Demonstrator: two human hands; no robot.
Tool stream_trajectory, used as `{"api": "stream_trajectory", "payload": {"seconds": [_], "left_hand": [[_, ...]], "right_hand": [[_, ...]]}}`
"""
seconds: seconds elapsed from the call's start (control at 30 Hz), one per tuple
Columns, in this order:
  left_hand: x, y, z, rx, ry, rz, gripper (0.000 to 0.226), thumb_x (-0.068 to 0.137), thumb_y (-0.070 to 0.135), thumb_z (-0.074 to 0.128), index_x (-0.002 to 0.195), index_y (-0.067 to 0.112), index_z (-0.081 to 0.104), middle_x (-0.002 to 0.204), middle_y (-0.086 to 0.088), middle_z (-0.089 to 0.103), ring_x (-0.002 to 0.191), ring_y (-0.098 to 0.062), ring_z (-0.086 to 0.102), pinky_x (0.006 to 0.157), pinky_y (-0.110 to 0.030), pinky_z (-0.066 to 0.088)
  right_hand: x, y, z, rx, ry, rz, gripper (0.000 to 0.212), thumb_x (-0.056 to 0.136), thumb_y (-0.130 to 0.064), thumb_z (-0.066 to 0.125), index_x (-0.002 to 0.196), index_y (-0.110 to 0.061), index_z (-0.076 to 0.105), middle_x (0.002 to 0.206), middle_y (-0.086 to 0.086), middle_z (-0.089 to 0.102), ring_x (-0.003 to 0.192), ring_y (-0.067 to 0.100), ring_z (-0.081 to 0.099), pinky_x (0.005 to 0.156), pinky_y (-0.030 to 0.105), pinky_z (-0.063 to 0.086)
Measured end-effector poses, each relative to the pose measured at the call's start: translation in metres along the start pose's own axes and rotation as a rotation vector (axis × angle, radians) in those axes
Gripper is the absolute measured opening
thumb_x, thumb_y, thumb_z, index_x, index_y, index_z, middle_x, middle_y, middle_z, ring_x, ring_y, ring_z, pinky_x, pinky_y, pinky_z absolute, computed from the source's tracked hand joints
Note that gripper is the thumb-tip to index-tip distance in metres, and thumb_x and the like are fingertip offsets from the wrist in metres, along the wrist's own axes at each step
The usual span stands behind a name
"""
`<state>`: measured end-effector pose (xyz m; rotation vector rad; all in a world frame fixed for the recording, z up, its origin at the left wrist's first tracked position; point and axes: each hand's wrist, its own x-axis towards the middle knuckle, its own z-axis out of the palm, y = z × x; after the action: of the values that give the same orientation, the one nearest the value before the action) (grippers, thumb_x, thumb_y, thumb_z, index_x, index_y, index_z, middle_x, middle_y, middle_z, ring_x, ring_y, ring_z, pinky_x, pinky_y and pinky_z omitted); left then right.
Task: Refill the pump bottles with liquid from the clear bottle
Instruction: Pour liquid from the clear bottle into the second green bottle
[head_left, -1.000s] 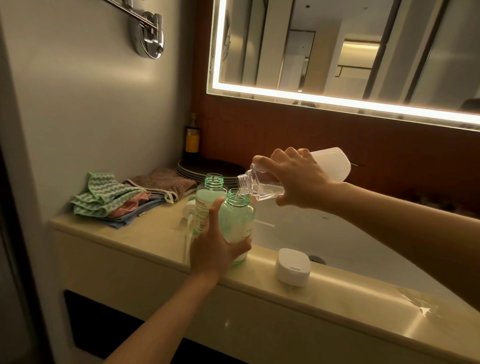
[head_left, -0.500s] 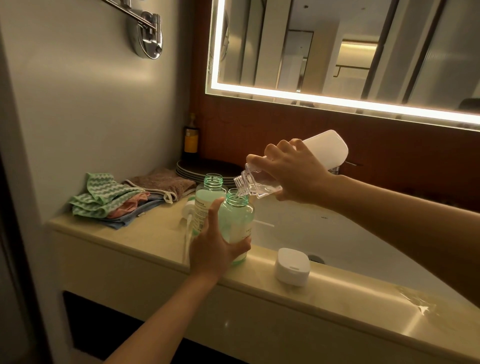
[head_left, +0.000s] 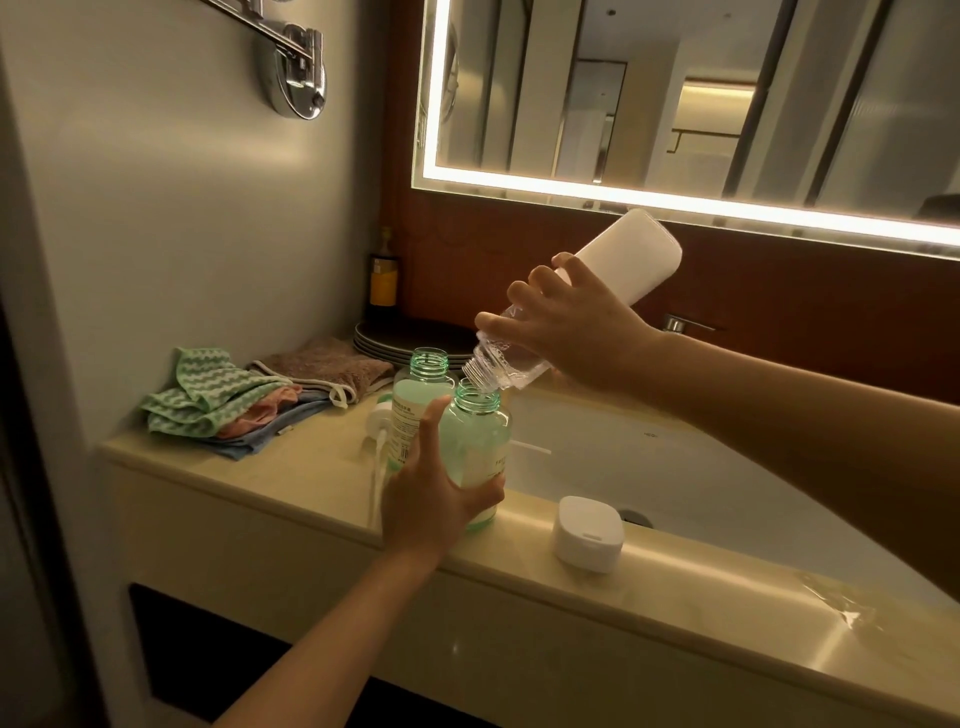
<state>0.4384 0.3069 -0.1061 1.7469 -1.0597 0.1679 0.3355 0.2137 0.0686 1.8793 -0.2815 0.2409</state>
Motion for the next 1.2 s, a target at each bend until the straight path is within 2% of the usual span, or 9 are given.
{"api": "stream_trajectory", "payload": {"seconds": [0.1,0.2,0.4,0.57,0.73,0.8,0.9,1.03,1.2], "left_hand": [[-0.001,0.000,0.000,0.004,0.001,0.004,0.093,0.067,0.047,0.075,0.140,0.024,0.022,0.136,-0.001,0.046,0.110,-0.026,0.053,0.075,-0.024,0.035],[-0.001,0.001,0.000,-0.006,0.003,0.015,0.095,0.067,0.046,0.075,0.139,0.031,0.015,0.137,-0.001,0.044,0.114,-0.025,0.050,0.077,-0.024,0.035],[-0.001,-0.001,-0.001,-0.003,0.009,0.029,0.093,0.068,0.045,0.076,0.140,0.022,0.022,0.137,-0.002,0.045,0.115,-0.026,0.050,0.080,-0.029,0.040],[-0.002,0.000,-0.001,0.012,0.045,0.049,0.095,0.066,0.046,0.076,0.134,0.040,0.010,0.134,-0.002,0.048,0.110,-0.026,0.053,0.075,-0.028,0.040],[-0.002,-0.002,0.001,0.041,0.072,0.044,0.093,0.067,0.044,0.075,0.141,0.027,0.022,0.135,-0.001,0.047,0.112,-0.025,0.051,0.074,-0.028,0.037],[-0.002,-0.003,0.001,0.053,0.084,0.042,0.092,0.069,0.045,0.074,0.142,0.027,0.021,0.137,0.000,0.045,0.115,-0.025,0.050,0.075,-0.030,0.039],[0.000,-0.007,0.001,0.078,0.083,0.033,0.096,0.069,0.053,0.070,0.144,0.032,0.013,0.142,0.002,0.041,0.120,-0.025,0.047,0.082,-0.038,0.045],[-0.001,-0.010,-0.001,0.070,0.055,0.046,0.101,0.065,0.065,0.065,0.139,0.046,0.000,0.147,0.000,0.031,0.126,-0.025,0.040,0.080,-0.041,0.048],[0.001,-0.009,-0.008,0.065,0.192,0.215,0.096,0.065,0.081,0.045,0.141,0.041,0.003,0.138,-0.009,0.030,0.121,-0.026,0.039,0.084,-0.037,0.046]], "right_hand": [[0.002,0.000,0.001,-0.050,0.086,-0.014,0.085,0.048,-0.033,0.088,0.124,-0.027,0.052,0.110,0.008,0.065,0.100,0.027,0.062,0.091,0.049,0.047],[0.001,0.001,0.002,-0.065,0.155,-0.028,0.085,0.044,-0.033,0.089,0.122,-0.027,0.054,0.108,0.008,0.066,0.098,0.027,0.063,0.091,0.049,0.047],[-0.003,-0.002,0.009,-0.087,0.193,-0.032,0.089,0.045,-0.036,0.087,0.125,-0.026,0.049,0.112,0.008,0.064,0.102,0.027,0.061,0.096,0.050,0.043],[0.000,-0.001,0.011,-0.064,0.229,-0.014,0.093,0.046,-0.033,0.088,0.125,-0.024,0.040,0.112,0.009,0.064,0.103,0.028,0.061,0.095,0.050,0.044],[-0.009,-0.012,0.022,0.370,0.146,0.196,0.081,0.063,-0.026,0.082,0.129,-0.024,0.036,0.117,0.012,0.058,0.107,0.033,0.054,0.095,0.050,0.039],[-0.015,-0.011,0.024,0.602,0.093,0.341,0.074,0.074,-0.029,0.074,0.136,-0.026,0.034,0.126,0.009,0.050,0.114,0.030,0.046,0.100,0.045,0.032],[-0.024,-0.006,0.032,0.987,0.080,0.591,0.079,0.070,-0.030,0.077,0.135,-0.030,0.032,0.127,0.006,0.048,0.114,0.026,0.045,0.100,0.043,0.034],[-0.045,-0.005,0.038,1.451,0.130,0.804,0.081,0.064,-0.026,0.083,0.130,-0.023,0.035,0.112,0.004,0.053,0.098,0.021,0.055,0.087,0.040,0.050],[-0.086,-0.012,0.043,1.699,0.113,1.026,0.075,0.068,-0.029,0.079,0.128,-0.021,0.034,0.108,0.005,0.054,0.096,0.019,0.056,0.074,0.027,0.045]]}}
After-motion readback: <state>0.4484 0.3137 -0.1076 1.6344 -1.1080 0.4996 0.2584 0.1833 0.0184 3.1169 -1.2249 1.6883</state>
